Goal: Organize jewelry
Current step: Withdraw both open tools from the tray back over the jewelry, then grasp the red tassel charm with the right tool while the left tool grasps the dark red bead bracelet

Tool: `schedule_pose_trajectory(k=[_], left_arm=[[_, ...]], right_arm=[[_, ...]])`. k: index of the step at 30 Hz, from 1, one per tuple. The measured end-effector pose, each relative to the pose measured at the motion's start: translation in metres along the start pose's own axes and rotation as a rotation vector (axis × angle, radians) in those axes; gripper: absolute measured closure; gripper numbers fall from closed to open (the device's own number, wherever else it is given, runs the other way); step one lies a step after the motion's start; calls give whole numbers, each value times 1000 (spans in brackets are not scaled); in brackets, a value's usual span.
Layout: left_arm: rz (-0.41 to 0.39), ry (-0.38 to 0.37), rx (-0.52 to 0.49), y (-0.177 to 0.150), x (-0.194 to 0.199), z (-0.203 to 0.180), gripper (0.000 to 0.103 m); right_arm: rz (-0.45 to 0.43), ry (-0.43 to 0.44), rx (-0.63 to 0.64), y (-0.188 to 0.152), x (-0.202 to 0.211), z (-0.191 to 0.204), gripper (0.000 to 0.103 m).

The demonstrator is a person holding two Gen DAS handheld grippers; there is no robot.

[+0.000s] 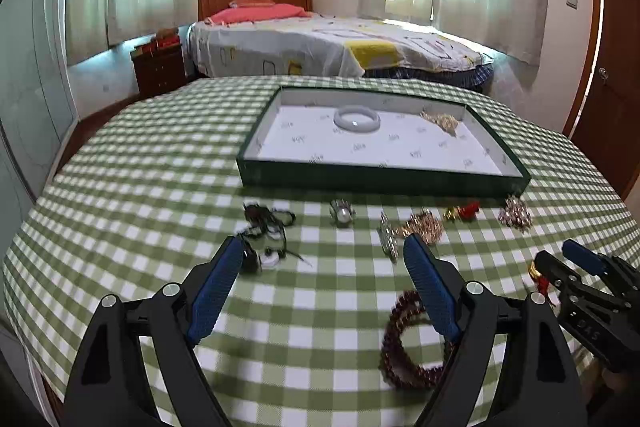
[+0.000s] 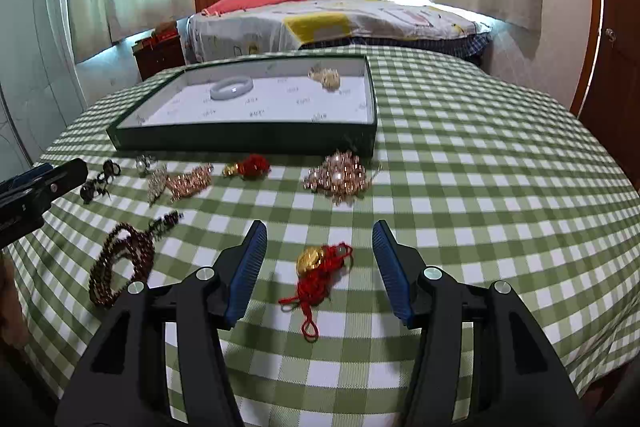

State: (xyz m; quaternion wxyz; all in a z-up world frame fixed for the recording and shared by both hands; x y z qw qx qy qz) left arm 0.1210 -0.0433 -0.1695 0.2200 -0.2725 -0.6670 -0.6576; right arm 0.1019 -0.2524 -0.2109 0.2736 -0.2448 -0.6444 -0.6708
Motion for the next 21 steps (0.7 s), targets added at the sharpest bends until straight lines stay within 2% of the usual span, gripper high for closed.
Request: schedule_pose_trajectory(k=[3, 6, 8, 10, 12, 21], left_arm=[[18, -5, -5, -8, -2, -2, 23], [27, -12, -13, -13, -3, -6, 23], [32, -18, -18, -14, -3, -8, 23], [38, -29, -23, -16, -4, -11, 23], [47, -37, -24, -19, -5, -13, 23], [66, -69, -35, -23, -6, -23, 23]], right_arm=[[24, 5, -5, -6, -5, -1, 50], [40, 8, -5, -10, -7, -1, 62], [41, 8, -8, -10, -7, -2, 64], [41, 12, -16, -11, -5, -5, 76], [44, 16, -23, -11, -5, -7, 80], [46, 29, -46, -12, 0, -12, 84]])
Point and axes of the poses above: each gripper's, at about its wrist camera, not at the fingertips, and x roughly against the way its jaws point, z to its left, y to its top, the point moved 5 cm from there along -x, roughly the way its jaws point, and after that the axes turned 1 degree about z, right-handed, at the moved point
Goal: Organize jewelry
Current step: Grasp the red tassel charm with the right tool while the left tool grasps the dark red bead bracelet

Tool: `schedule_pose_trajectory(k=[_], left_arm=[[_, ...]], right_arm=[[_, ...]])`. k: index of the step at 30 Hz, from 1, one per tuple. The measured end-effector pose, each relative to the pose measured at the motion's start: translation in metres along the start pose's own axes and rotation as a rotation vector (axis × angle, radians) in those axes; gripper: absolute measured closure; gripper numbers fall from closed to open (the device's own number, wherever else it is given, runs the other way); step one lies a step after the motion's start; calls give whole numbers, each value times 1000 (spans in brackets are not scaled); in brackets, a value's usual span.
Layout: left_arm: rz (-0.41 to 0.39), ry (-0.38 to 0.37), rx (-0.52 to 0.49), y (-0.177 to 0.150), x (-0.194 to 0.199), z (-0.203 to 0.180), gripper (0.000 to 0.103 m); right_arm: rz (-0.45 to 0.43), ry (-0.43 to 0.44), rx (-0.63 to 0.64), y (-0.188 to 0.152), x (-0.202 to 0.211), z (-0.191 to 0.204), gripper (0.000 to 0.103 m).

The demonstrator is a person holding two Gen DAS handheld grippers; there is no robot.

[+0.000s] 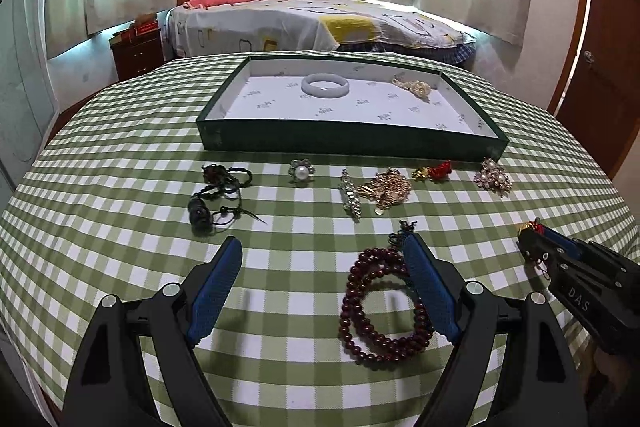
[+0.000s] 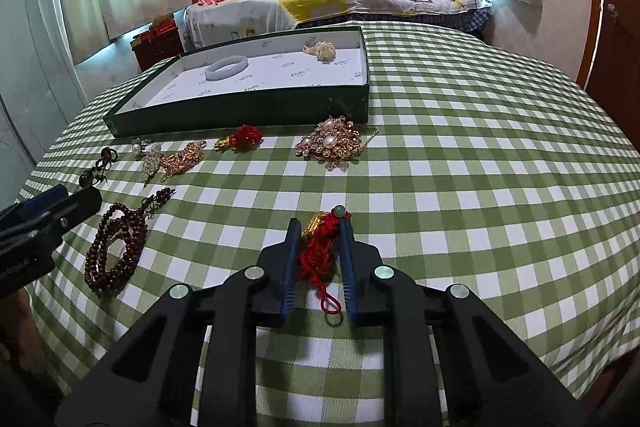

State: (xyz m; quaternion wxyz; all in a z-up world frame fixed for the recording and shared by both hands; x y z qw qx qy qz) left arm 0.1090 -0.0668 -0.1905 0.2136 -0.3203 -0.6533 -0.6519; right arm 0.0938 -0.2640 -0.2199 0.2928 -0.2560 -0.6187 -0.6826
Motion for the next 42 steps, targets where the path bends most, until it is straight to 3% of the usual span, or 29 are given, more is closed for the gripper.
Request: schedule_pose_trajectory(k=[18, 25, 27, 30, 32, 35, 42], left_arm=[[87, -22, -51, -16, -24, -21, 23], [89, 2, -95, -20, -24, -24, 23], [86, 7, -92, -20, -22, -23, 27], [75, 17, -84, -20, -20, -20, 46], [72, 18, -78, -19, -18, -17, 63], [70, -33, -39, -18, -15, -9, 81], [57, -50, -31, -16, -12, -9, 81]], right_arm=[[-1, 30, 7, -1, 1, 3, 84], [-1, 32, 16, -1, 2, 6, 84], [-2, 33, 17, -1, 2, 7, 84], [-3, 33, 17, -1, 2, 7, 84], [-4, 34, 18, -1, 2, 8, 84], [-6, 36, 21, 0, 2, 10, 84], [-21, 39, 23, 2, 6, 10, 84]])
Point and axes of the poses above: each gripper's, at about its wrist camera, not at the fingertips, and x roughly against the way its jaws point, z to its left, y to its top, the point moved 5 cm from there along -x, roughly the way its jaws point, and after that the axes turned 1 degree about z, right-handed, at the moved point
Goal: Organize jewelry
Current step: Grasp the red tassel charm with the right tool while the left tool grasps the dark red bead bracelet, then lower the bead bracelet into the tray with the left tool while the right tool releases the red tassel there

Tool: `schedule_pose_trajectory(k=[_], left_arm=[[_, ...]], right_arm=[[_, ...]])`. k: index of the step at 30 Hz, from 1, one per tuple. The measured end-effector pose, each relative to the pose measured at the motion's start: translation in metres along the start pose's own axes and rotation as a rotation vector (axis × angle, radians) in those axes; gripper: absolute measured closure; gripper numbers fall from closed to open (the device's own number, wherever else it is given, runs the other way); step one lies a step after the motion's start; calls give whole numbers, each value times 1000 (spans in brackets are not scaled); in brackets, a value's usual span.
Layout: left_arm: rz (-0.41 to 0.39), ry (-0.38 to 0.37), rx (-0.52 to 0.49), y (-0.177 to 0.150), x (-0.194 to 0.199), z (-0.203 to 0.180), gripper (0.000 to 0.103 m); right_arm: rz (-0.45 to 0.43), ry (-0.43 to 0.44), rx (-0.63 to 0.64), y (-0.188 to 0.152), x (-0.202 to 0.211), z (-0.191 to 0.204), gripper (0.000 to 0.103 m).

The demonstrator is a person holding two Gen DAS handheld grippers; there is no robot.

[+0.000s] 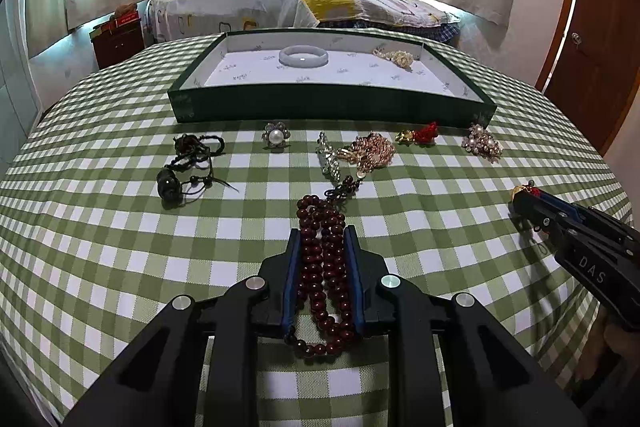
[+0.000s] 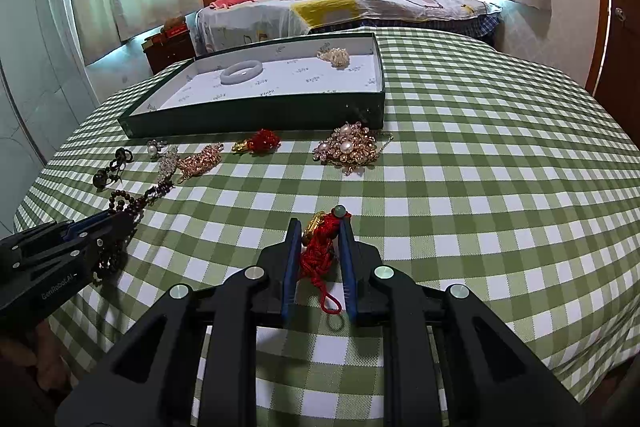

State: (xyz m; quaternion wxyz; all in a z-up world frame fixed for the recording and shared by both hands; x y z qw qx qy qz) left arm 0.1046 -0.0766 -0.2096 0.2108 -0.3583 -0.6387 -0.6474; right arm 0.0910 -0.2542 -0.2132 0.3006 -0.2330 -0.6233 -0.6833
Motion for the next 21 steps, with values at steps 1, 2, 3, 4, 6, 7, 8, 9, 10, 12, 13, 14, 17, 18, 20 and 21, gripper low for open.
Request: schedule_pose_trajectory(k=[1, 2, 3, 4, 6, 7, 8, 9, 10, 12, 13, 14, 17, 18, 20, 21], left_arm=[[-5, -1, -1, 1, 1, 0, 84], [-16, -11, 0, 3, 4, -1, 84], [-23, -10, -1, 4, 5, -1, 84], [-31, -9, -4, 6, 7, -1, 84], [-49, -10, -11, 11, 11, -2, 84], [-55, -10, -12, 12, 13, -3, 84], [-66, -10, -16, 15, 14, -3, 84], [-72, -10, -18, 17, 16, -4, 84], [-80, -10, -19, 20, 17, -4, 84], [-95, -13, -20, 27, 20, -3, 84], [-104, -14, -18, 31, 22, -3, 84], [-113, -14, -14, 36, 24, -2, 84], [-136, -17, -8, 49, 27, 2, 84], [-141, -19, -8, 52, 27, 3, 84], [-147, -24, -6, 64, 25, 6, 84], [-149, -26, -2, 68, 23, 7, 84]], right_arm=[[-3, 1, 0, 0, 1, 0, 84], [-8, 4, 1, 1, 2, 1, 84], [-10, 5, 1, 2, 3, 1, 84], [-14, 8, 2, 3, 4, 2, 84], [-18, 14, 3, 5, 5, 4, 84], [-22, 18, 4, 7, 6, 5, 84], [-25, 21, 5, 8, 7, 6, 84], [-30, 23, 8, 10, 9, 7, 84], [-35, 27, 8, 13, 10, 8, 84], [-45, 36, 8, 19, 12, 11, 84], [-50, 40, 9, 22, 13, 13, 84], [-54, 44, 9, 24, 14, 13, 84], [-72, 63, 5, 37, 17, 16, 84], [-80, 74, 0, 44, 17, 18, 84], [-93, 85, -1, 55, 17, 20, 84], [-106, 92, 0, 64, 17, 22, 84]])
Point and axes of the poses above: each gripper's, at about its wrist camera, not at the fingertips, and x roughly against the way its jaws point, z to its left, y to its top, the point moved 5 cm from there along -x, roughly the way its jaws point, and after that the axes turned 1 degree about z, right-handed, at the moved point
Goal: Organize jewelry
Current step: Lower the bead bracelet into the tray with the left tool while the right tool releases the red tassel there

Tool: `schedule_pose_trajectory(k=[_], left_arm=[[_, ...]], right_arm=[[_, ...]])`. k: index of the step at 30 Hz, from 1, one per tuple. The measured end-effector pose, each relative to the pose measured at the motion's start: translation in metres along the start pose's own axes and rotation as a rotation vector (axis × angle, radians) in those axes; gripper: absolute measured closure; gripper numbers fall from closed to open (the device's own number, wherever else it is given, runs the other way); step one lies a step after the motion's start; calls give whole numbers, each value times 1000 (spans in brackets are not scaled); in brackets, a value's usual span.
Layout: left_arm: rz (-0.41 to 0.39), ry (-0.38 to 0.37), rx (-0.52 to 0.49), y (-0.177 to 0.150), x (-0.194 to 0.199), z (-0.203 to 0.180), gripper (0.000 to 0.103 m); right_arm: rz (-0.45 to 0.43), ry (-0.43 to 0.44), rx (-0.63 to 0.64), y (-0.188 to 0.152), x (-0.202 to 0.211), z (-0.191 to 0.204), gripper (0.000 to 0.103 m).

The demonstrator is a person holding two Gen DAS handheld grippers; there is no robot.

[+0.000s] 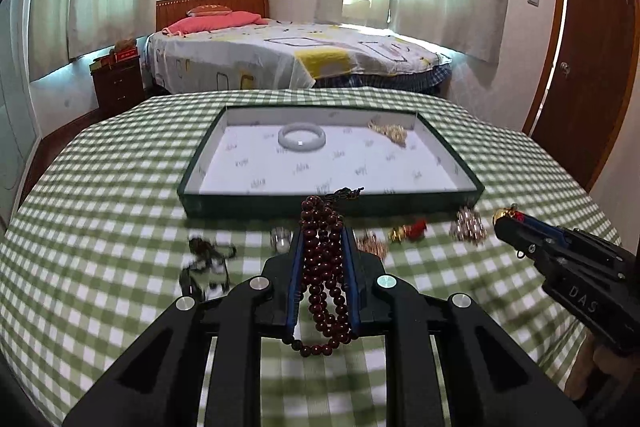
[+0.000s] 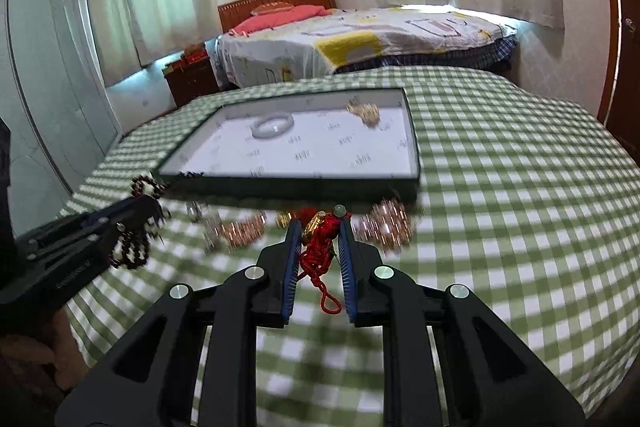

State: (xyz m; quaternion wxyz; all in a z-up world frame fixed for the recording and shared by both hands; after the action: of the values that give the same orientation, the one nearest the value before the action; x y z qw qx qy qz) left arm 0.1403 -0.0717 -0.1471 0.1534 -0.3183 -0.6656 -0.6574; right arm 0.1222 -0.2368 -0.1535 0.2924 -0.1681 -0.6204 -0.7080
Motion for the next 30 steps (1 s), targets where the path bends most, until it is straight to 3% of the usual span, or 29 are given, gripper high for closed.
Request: schedule_pose_trajectory(k=[11, 17, 25, 30], left_arm=[[-38, 21, 10, 65, -46, 25, 84], [-32, 55, 15, 104, -87, 46, 84], [110, 74, 34, 115, -153, 67, 84], [196, 99, 20, 115, -183, 72, 84]], right_arm=[[-92, 57, 41, 90, -47, 17, 84], [-80, 68, 42, 124, -91, 15, 84], [22, 61, 26, 141, -159, 4, 84], [129, 57, 8, 138, -197, -2, 84]])
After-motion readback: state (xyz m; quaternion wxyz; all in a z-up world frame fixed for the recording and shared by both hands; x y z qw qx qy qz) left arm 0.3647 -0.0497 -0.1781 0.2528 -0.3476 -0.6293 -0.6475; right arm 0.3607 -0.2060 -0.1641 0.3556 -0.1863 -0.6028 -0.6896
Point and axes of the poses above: each gripper's, at about its wrist camera, not at the fingertips, and x roughly against the way its jaws point, z to its left, y to its top, the point moved 5 cm from there along -x, roughly the way its jaws point, and after that the axes turned 1 degree about z, right-handed, at the moved point
